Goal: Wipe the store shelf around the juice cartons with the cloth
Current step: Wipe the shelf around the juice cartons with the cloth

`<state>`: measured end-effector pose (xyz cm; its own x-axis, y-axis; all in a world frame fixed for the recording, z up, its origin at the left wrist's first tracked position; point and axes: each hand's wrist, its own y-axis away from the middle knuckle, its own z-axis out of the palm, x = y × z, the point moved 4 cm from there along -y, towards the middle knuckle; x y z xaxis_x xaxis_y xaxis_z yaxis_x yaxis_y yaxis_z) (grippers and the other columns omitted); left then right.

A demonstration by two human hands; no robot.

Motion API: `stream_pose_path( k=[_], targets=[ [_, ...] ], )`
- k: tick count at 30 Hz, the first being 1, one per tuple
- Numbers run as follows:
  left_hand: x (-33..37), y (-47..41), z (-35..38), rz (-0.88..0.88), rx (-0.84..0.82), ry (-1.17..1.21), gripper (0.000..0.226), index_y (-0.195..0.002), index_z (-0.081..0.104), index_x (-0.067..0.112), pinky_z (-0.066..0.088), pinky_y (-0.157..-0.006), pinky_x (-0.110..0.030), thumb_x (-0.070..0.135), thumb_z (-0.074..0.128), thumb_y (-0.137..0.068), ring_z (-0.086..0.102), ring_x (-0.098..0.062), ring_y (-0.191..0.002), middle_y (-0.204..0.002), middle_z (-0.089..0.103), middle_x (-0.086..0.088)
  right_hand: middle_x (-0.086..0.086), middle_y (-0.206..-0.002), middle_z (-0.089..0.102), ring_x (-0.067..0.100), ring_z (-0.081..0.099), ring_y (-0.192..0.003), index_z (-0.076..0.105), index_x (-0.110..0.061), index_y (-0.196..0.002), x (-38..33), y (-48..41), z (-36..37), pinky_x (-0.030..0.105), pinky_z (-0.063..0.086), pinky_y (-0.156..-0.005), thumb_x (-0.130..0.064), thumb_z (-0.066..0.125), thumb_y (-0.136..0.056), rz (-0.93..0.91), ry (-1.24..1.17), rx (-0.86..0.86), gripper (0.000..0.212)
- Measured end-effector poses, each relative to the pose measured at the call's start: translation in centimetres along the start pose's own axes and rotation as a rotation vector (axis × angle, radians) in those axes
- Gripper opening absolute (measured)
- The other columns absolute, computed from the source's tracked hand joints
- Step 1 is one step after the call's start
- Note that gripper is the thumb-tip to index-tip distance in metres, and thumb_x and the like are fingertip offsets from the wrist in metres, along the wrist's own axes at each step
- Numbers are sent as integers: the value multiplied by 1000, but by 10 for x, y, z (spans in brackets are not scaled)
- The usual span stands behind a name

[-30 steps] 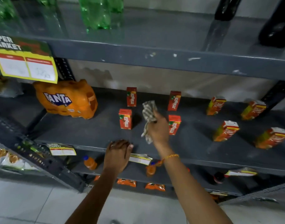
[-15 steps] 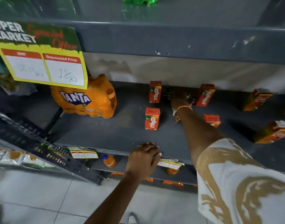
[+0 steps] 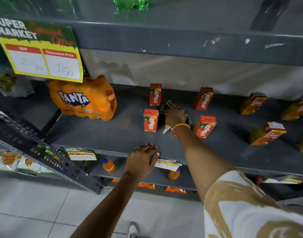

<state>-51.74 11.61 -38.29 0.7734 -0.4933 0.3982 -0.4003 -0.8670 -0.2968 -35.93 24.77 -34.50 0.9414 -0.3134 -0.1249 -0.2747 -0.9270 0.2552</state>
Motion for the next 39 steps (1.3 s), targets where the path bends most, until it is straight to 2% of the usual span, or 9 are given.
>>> stream_pose_path(
  k=[5, 11, 15, 19, 22, 25, 27, 32, 39],
  targets=[
    [3, 3, 2, -11, 19, 1, 20, -100, 71, 12, 56, -82, -36, 21, 66, -83, 67, -24, -97, -104, 73, -8, 9, -155, 34, 33, 33, -142, 41, -16, -145, 2, 37, 12, 46, 36, -112, -19, 53, -96, -1, 7, -39, 51],
    [3, 7, 5, -56, -21, 5, 27, -114, 64, 13, 48, -93, -36, 25, 54, -92, 58, -25, -114, -120, 65, -10, 12, -153, 33, 41, 34, -135, 41, -17, -144, 9, 85, 31, 47, 41, -105, -16, 53, -94, -46, 29, -57, 52],
    [-3, 13, 10, -151, -98, 80, 35, -127, 52, 12, 40, -102, -37, 28, 42, -97, 48, -26, -124, -132, 56, -12, 10, -153, 38, 40, 37, -135, 44, -14, -143, 16, 116, 40, 45, 41, -108, -12, 48, -95, -136, 99, -29, 48],
    [0, 22, 11, -95, -129, -42, 40, -133, 45, 14, 26, -110, -41, 31, 34, -98, 39, -23, -131, -139, 50, -8, 5, -150, 45, 35, 42, -133, 43, -15, -144, 28, 142, 39, 43, 43, -107, -13, 50, -93, -175, 55, -25, 51],
    [2, 28, 12, -128, -154, -79, 42, -137, 39, 17, 18, -113, -44, 32, 33, -98, 30, -19, -136, -144, 43, -4, 7, -142, 53, 34, 48, -128, 51, -15, -138, 36, 161, 34, 44, 46, -103, -20, 52, -93, -237, 87, -81, 45],
    [2, 28, 11, -160, -177, -85, 43, -139, 36, 21, 17, -114, -44, 34, 30, -99, 26, -16, -138, -147, 39, 0, 6, -132, 63, 31, 58, -120, 64, -27, -125, 48, 178, 28, 41, 51, -96, -18, 52, -91, -304, 23, -149, 37],
    [3, 28, 9, -174, -174, -93, 43, -139, 37, 23, 16, -114, -44, 36, 29, -99, 25, -14, -138, -148, 38, 3, 3, -127, 67, 29, 62, -115, 67, -35, -120, 57, 185, 19, 40, 52, -93, -15, 50, -89, -293, -71, -105, 41],
    [10, 33, 6, -179, -203, -126, 44, -140, 35, 21, 17, -114, -44, 37, 26, -99, 24, -16, -139, -148, 37, 1, 5, -119, 70, 30, 63, -112, 66, -24, -120, 68, 180, 8, 41, 52, -91, -23, 47, -93, -188, -89, 120, 33],
    [-6, 51, -18, -279, -96, -135, 40, -135, 41, 19, 22, -110, -44, 31, 35, -98, 32, -18, -136, -145, 43, -3, 7, -126, 66, 31, 54, -121, 64, -21, -121, 22, 187, 39, 42, 48, -98, -21, 51, -92, -297, -24, 24, 32]
  ],
)
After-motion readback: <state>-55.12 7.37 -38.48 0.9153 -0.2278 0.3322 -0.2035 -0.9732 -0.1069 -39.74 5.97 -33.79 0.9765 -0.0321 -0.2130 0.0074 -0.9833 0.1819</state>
